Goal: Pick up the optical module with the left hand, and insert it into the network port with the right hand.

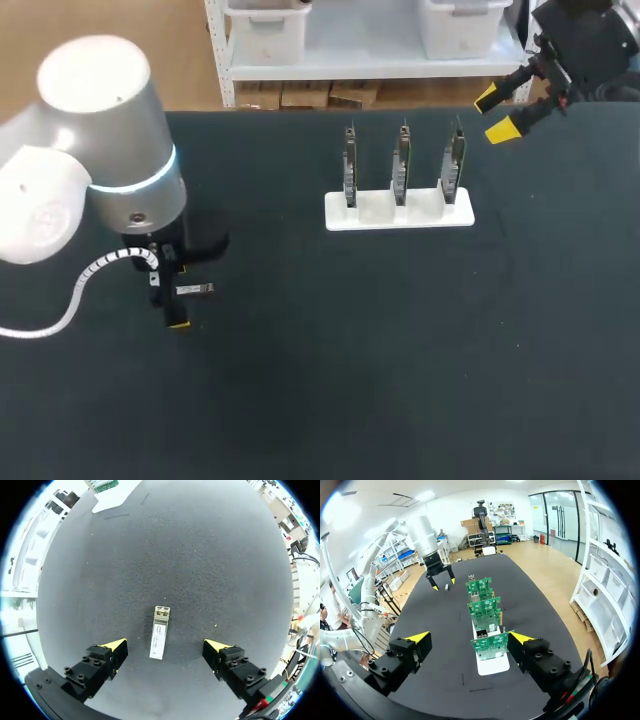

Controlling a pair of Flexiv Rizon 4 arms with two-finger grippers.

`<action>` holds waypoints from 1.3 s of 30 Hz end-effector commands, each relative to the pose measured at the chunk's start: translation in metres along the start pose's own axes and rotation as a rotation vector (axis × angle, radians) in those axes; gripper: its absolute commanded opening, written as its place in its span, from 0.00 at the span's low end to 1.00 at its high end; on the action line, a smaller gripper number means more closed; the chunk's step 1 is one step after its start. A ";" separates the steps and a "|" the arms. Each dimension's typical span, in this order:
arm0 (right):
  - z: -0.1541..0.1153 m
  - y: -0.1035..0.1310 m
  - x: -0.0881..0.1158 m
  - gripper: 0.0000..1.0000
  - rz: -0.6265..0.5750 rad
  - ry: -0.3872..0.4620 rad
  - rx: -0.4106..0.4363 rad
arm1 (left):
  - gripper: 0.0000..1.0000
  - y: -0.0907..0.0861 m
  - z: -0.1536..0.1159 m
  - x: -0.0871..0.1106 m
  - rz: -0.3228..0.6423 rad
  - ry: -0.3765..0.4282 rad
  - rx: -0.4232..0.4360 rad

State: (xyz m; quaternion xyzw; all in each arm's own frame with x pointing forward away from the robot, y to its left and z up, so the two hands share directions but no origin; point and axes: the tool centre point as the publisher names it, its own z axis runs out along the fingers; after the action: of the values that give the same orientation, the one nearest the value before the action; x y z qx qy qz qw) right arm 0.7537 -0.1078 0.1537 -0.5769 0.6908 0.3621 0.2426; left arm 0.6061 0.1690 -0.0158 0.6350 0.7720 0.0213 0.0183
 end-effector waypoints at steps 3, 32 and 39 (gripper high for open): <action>0.000 0.001 0.000 1.00 0.000 0.001 0.002 | 1.00 -0.001 0.002 0.000 -0.004 0.005 0.001; 0.000 0.001 0.000 1.00 0.000 0.001 0.002 | 0.00 0.003 0.005 0.004 -0.004 -0.025 0.041; 0.000 0.001 0.000 1.00 0.000 0.001 0.002 | 0.00 0.003 0.009 0.008 -0.016 -0.021 0.053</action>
State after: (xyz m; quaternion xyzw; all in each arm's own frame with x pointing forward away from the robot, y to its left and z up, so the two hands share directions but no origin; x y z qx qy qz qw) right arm 0.7537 -0.1077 0.1537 -0.5769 0.6908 0.3621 0.2426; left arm 0.6051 0.1757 -0.0198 0.6285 0.7778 -0.0034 0.0112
